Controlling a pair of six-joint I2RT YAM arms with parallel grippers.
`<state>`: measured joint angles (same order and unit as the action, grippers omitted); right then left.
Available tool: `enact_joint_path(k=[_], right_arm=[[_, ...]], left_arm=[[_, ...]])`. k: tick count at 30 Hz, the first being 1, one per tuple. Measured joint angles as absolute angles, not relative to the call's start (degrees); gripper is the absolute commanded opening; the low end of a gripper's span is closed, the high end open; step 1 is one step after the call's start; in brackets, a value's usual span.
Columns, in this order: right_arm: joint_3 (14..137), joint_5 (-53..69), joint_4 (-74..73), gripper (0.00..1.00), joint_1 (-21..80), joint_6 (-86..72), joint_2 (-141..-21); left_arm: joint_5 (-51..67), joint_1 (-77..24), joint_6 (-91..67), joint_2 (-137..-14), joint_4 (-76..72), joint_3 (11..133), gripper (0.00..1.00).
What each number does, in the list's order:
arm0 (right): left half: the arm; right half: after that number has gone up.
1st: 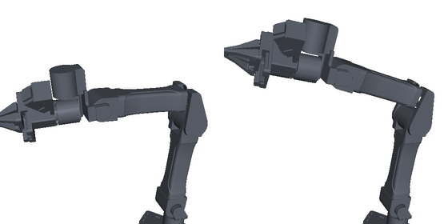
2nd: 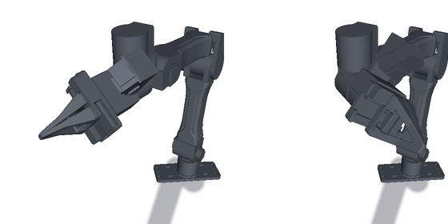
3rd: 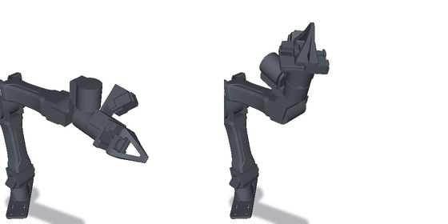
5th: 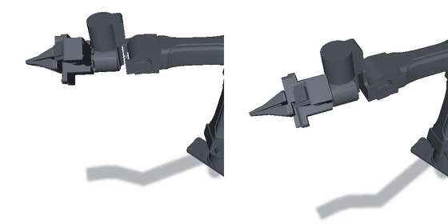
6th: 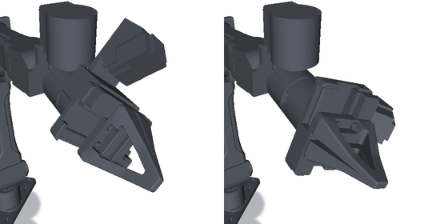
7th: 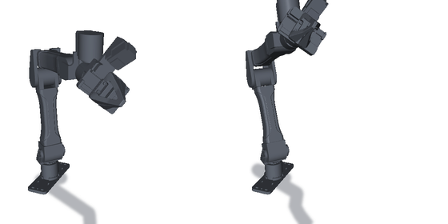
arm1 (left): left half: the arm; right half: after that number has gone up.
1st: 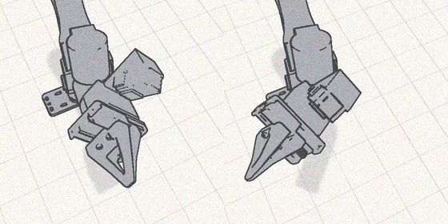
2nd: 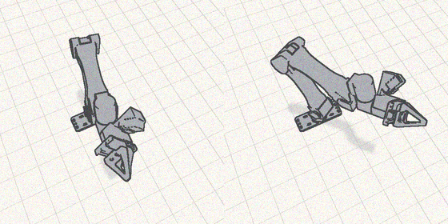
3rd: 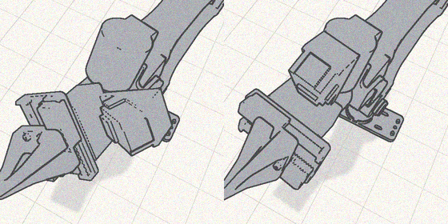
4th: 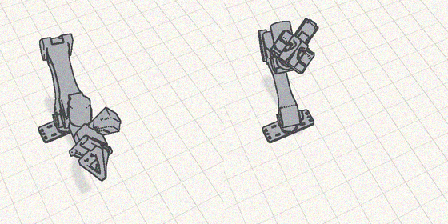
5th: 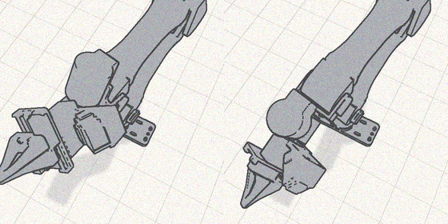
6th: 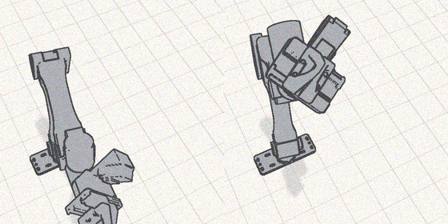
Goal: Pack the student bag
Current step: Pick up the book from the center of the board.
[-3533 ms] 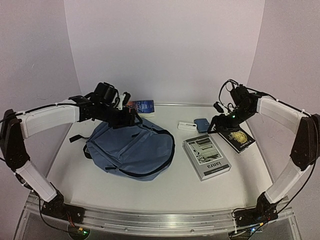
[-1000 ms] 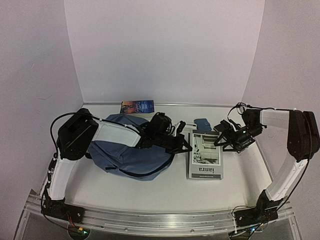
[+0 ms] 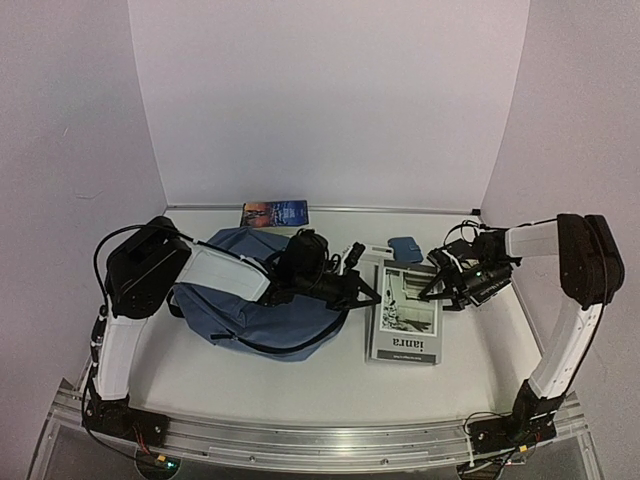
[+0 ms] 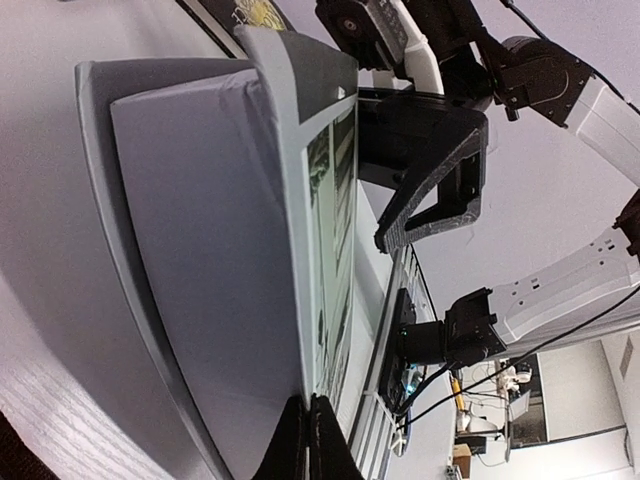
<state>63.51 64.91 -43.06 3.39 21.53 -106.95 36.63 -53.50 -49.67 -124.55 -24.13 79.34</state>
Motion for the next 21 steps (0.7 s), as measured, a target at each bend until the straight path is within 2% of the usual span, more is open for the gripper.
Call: enact_joint_path(k=[4, 7, 9, 11, 14, 21], right_arm=[[63.51, 63.86, -43.17, 0.54, 3.42, 22.53, -106.91], [63.51, 63.73, -43.52, 0.44, 3.51, 22.77, -105.66], [63.51, 64.21, -44.35, 0.38, 3.58, 21.97, -103.24], [63.54, 64.79, -44.93, 0.33, 4.19, 21.69, -100.03], [63.84, 65.46, -45.65, 0.22, 5.47, 20.94, -95.11], [66.31, 64.96, -47.87, 0.17, 6.17, 20.22, -87.94]], left_arm=[[37.76, -52.45, -51.02, -124.55, -25.45, 78.90, 0.01], [37.72, -52.05, -50.99, -124.43, -25.65, 78.25, 0.11], [37.00, -51.93, -50.32, -124.24, -24.55, 77.49, 0.20], [36.50, -51.94, -48.99, -123.86, -23.32, 77.07, 0.35], [35.78, -52.48, -46.65, -121.44, -20.65, 76.32, 0.51], [33.46, -53.04, -36.17, -109.17, -9.15, 75.48, 0.86]])
